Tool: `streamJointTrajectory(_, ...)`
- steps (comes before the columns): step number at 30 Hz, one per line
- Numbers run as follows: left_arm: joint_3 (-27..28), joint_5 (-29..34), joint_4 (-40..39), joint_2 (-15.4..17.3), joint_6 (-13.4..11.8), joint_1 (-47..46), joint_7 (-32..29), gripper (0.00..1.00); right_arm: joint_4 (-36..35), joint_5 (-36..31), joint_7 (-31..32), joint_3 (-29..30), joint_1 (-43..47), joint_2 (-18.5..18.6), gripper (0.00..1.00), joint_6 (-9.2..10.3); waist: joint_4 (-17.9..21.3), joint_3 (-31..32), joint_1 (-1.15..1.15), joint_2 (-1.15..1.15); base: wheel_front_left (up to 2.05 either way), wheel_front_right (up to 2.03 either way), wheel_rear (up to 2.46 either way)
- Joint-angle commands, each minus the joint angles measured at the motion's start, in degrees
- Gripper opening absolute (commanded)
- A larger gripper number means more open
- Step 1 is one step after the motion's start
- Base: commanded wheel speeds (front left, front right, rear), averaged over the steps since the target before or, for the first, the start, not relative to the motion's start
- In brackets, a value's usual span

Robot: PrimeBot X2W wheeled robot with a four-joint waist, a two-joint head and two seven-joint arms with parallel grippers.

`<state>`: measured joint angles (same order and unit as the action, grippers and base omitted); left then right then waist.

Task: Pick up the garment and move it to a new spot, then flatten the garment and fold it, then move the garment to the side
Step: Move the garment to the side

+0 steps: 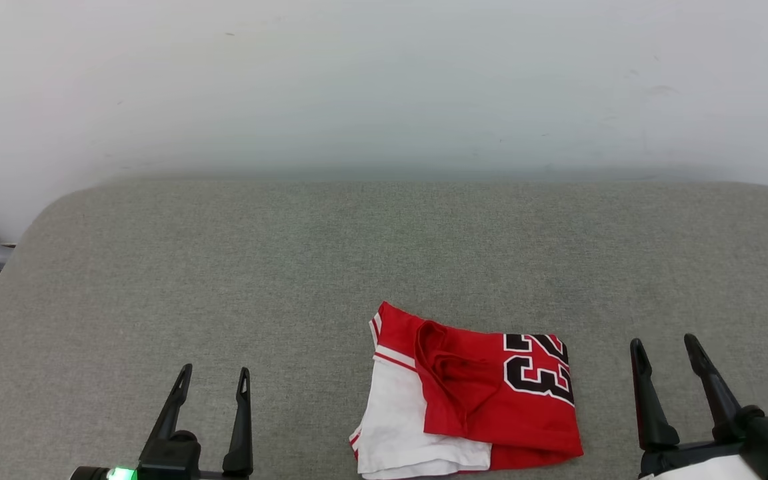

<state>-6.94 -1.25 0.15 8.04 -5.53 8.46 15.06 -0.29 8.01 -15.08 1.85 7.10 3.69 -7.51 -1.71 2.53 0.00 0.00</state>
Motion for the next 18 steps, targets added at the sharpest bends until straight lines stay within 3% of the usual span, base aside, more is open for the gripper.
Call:
streamJointTrajectory(1, 0.2, 0.1, 0.0, -0.2, 0.3, 0.2, 0.1, 1.00, -0.8, -0.5, -0.1, 0.0, -0.1, 0.0, 1.00, 0.05, 0.0, 0.0, 0.00, 0.00, 0.00, 0.00, 0.00)
streamJointTrajectory(7, 0.3, 0.0, 0.1, -0.4, 0.4, -0.3, 0.1, 1.00, -2.7, 0.2, -0.1, 3.2, -5.9, 3.3, 1.00, 0.05, -0.2, -0.3, 0.00, 0.00, 0.00, 0.00, 0.00)
streamJointTrajectory(12, 0.4, -0.3, 0.3, -0.6, 0.5, -0.5, 0.1, 1.00, -0.2, 2.5, 0.7, 2.8, -12.3, 9.4, 1.00, 0.05, -0.6, -0.2, 0.00, 0.00, 0.00, 0.00, 0.00)
streamJointTrajectory(18, 0.3, -0.3, 0.4, -0.8, 0.8, -0.7, 0.1, 1.00, 3.4, 10.6, 14.3, -3.8, -19.0, 17.8, 1.00, 0.05, -1.3, -0.4, 0.00, 0.00, 0.00, 0.00, 0.00)
